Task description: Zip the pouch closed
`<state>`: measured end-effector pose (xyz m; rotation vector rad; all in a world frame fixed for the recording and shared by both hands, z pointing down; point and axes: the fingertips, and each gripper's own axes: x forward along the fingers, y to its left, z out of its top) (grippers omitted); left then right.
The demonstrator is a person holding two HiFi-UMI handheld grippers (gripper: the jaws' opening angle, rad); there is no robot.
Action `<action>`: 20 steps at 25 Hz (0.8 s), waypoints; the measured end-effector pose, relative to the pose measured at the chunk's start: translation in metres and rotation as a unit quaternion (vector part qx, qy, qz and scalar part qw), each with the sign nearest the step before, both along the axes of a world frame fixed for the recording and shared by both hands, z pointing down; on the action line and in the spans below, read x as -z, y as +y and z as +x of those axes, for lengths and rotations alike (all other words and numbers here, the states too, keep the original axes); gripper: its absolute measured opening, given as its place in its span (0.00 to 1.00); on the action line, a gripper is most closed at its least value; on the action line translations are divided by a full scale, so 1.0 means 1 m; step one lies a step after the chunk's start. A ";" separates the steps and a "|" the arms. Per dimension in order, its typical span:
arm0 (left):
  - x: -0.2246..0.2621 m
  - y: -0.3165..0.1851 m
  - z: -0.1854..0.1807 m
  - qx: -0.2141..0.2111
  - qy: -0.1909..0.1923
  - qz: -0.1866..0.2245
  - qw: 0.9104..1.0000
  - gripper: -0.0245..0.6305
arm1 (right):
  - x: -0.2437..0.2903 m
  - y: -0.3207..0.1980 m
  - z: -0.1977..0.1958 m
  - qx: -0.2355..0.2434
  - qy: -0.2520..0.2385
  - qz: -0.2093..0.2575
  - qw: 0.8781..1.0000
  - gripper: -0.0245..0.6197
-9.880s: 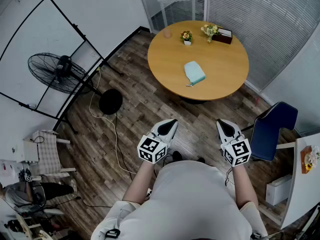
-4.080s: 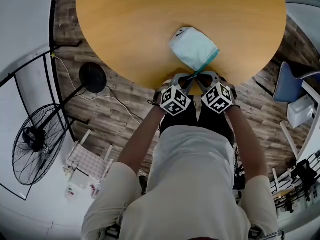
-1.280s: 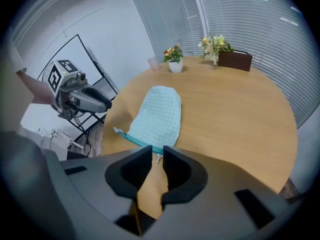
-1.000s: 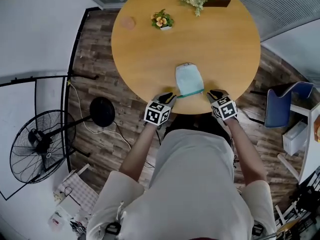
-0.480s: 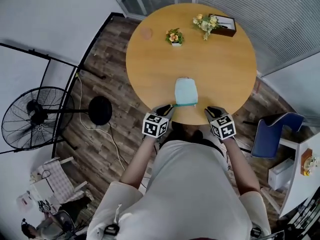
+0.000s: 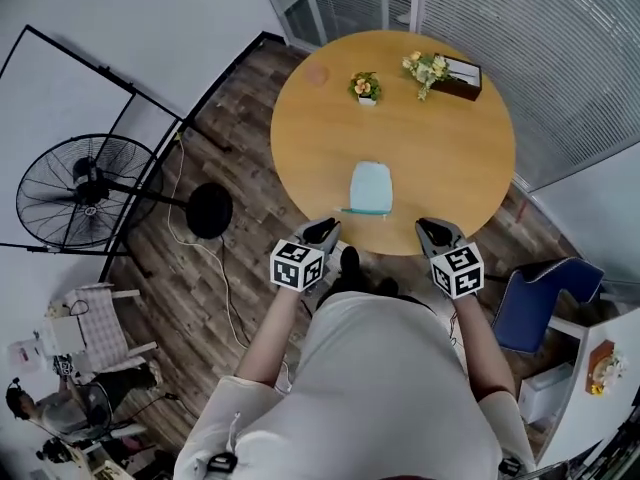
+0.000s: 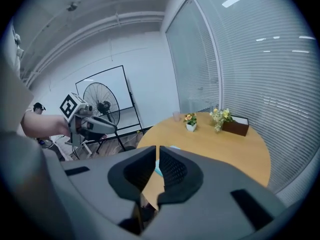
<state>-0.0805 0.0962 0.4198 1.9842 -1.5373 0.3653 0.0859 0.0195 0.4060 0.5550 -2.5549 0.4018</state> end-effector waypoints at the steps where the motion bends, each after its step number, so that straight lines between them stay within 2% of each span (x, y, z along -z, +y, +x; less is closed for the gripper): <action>1: 0.005 0.004 0.003 0.003 0.001 0.004 1.000 0.13 | 0.006 0.001 0.002 0.005 -0.007 0.004 1.000 0.07; 9: 0.040 0.032 0.005 0.026 -0.003 0.038 0.999 0.09 | 0.031 0.020 -0.001 0.036 -0.031 0.024 0.999 0.05; 13: 0.065 0.048 -0.002 0.019 -0.010 0.064 0.998 0.08 | 0.046 0.036 -0.005 0.041 -0.043 0.044 0.997 0.05; 17: 0.091 0.061 -0.017 0.007 -0.033 0.098 0.995 0.07 | 0.062 0.043 -0.011 0.030 -0.047 0.068 0.996 0.05; 20: 0.107 0.071 -0.032 0.000 -0.036 0.111 0.993 0.07 | 0.078 0.050 -0.019 0.010 -0.054 0.081 0.995 0.05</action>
